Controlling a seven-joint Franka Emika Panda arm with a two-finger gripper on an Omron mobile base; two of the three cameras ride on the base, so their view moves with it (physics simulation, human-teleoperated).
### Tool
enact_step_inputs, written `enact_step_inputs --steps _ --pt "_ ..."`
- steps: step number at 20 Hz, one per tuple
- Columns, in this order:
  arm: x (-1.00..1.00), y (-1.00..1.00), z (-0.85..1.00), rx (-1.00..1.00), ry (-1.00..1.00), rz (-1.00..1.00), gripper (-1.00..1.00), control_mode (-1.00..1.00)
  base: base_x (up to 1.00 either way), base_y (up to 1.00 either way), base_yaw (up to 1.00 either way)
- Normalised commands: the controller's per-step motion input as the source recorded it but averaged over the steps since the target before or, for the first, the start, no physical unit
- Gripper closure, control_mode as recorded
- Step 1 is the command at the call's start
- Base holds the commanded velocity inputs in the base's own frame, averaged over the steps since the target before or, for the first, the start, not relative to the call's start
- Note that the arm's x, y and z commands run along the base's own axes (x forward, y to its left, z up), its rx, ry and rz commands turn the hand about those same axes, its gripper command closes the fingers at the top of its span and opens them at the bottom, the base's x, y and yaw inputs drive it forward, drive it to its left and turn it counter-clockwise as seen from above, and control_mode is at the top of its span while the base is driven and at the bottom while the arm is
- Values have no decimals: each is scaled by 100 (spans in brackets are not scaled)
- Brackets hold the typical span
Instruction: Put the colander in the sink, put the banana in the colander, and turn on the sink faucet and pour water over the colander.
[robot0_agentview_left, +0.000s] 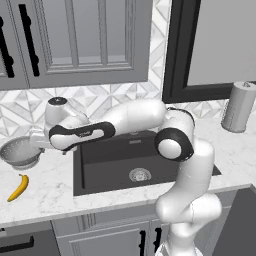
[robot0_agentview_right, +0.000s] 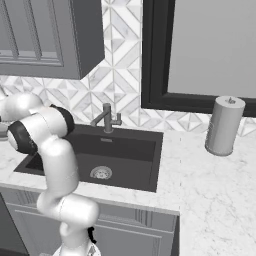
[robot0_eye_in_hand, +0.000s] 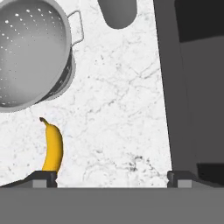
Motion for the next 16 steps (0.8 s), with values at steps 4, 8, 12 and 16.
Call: enact_step_inputs --steps 4,8,12,16 --pt "39 29 -17 3 2 -2 -100 -100 0 0 0" --pt "31 27 -5 5 0 -1 -100 -100 0 0 0" --pt "28 10 -2 5 1 -1 -100 -100 0 0 0" --pt "12 0 -16 1 4 -2 -100 -100 0 0 0"
